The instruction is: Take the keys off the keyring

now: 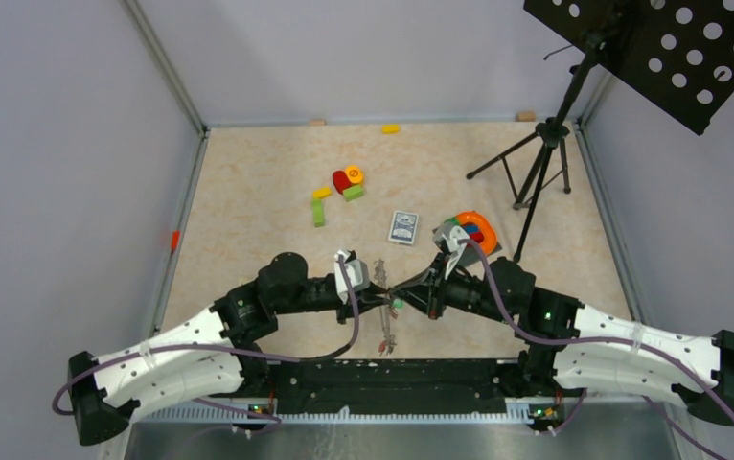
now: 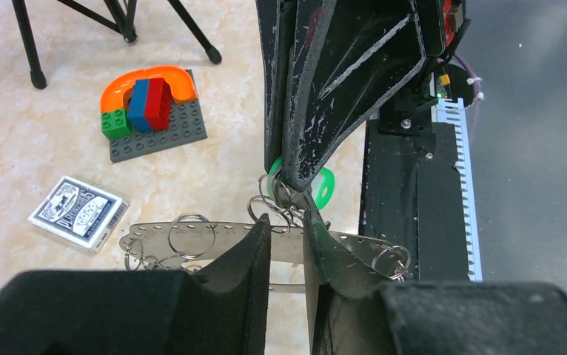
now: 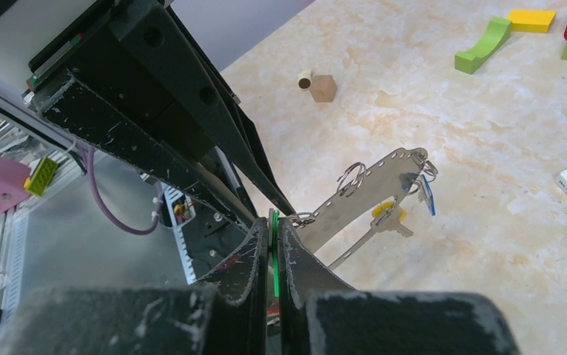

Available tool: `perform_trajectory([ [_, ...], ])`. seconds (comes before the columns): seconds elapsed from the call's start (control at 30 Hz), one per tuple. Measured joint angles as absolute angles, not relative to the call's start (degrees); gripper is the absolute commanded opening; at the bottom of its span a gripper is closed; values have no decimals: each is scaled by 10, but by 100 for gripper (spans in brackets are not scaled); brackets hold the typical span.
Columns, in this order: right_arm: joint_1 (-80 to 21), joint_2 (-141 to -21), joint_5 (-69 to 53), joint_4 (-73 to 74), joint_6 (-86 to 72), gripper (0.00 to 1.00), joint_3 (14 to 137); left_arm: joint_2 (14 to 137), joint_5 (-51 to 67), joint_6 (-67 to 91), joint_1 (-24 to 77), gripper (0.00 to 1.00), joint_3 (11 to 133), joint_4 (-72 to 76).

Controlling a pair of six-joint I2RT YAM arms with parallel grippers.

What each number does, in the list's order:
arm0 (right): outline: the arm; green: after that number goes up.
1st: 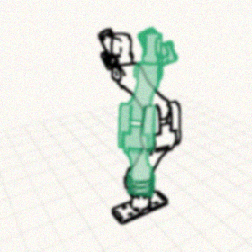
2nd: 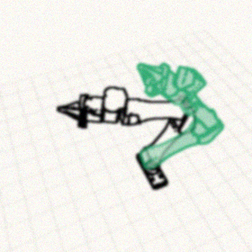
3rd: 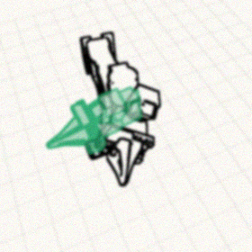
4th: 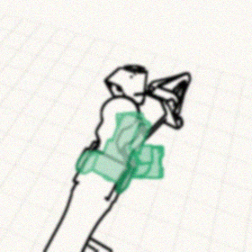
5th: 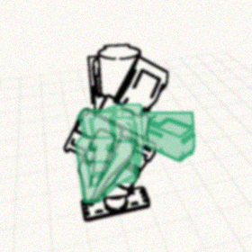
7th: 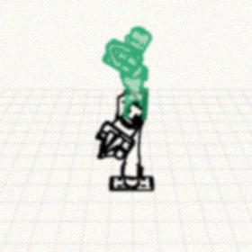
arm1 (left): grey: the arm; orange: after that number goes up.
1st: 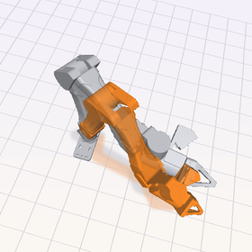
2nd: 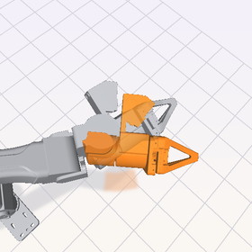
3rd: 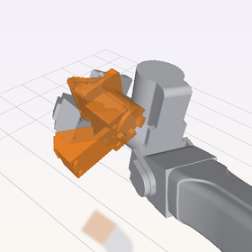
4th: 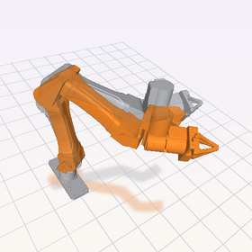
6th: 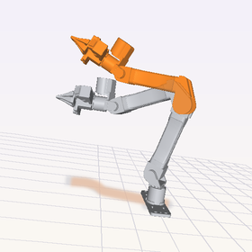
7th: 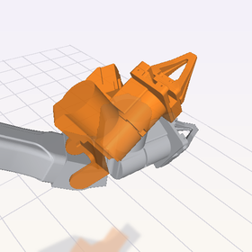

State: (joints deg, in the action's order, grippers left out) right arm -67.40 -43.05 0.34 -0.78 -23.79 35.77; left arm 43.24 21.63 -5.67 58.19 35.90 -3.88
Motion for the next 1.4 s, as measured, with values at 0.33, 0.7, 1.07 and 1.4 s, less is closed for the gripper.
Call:
perform_trajectory([
  [0.33,-674,-430,-2,-6,-236,0,358,440,223,-56,585,6,359,-36],
  [0.7,-674,-430,-8,11,-221,0,358,439,222,-63,585,0,359,-48],
  [1.07,-674,-402,3,87,-190,0,365,429,253,-96,585,0,373,-105],
  [1.4,-674,-401,4,104,-188,0,365,432,284,-96,585,27,375,-111],
])
